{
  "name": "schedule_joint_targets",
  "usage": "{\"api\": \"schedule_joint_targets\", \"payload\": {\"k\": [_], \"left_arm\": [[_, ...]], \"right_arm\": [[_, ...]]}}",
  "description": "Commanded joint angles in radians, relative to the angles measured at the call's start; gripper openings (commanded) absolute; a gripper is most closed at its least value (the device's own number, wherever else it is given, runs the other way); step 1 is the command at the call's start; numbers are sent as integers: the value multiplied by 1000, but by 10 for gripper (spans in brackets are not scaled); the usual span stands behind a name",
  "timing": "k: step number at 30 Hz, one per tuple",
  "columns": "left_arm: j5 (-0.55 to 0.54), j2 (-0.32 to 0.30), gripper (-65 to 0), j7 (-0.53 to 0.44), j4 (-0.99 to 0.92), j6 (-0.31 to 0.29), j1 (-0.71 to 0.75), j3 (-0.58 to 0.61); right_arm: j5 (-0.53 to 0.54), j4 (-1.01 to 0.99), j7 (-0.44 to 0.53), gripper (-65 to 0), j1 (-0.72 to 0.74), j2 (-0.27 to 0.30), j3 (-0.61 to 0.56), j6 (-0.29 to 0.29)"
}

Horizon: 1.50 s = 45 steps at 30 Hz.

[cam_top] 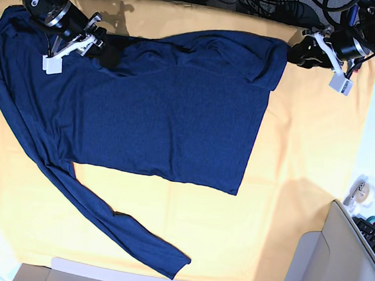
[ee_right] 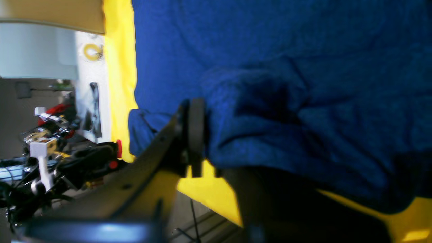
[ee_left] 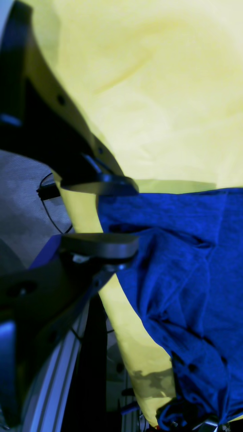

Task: Fold the T-shirt properly
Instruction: 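Slide the right gripper along the shoulder edge to the shoulder corner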

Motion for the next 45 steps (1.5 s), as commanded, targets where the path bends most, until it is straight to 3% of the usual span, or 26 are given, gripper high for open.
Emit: {"api": "schedule_joint_targets", "payload": {"k": [1, 6, 10, 16, 25, 30, 36, 41, 45], "left_arm": [[-19, -11, -466, 3, 14, -2, 2, -5], [-19, -11, -466, 3, 14, -2, 2, -5], [-19, -11, -466, 3, 14, -2, 2, -5], [-19, -11, -466, 3, 14, -2, 2, -5], [-19, -11, -466, 3, 14, -4, 2, -5], [-19, -12, -466, 3, 14, -4, 2, -5], [-19, -12, -466, 3, 14, -4, 1, -3], [-19, -17, -466, 1, 14, -4, 1, 37], [-19, -17, -466, -2, 12, -4, 1, 70]], "right_arm": [[25, 15, 11, -514, 14, 9, 4, 8], [25, 15, 11, -336, 24, 9, 4, 8], [27, 15, 11, -263, 32, 11, 64, 9], [24, 6, 11, -257, 63, 35, 219, 9], [39, -192, 7, -259, 144, 55, 240, 11], [136, -121, 5, -259, -5, 105, 286, 12], [260, -62, 5, -259, -169, 111, 473, 12], [275, -65, 5, -260, -233, 108, 618, 11], [274, -85, 5, -260, -261, 92, 648, 8]]}}
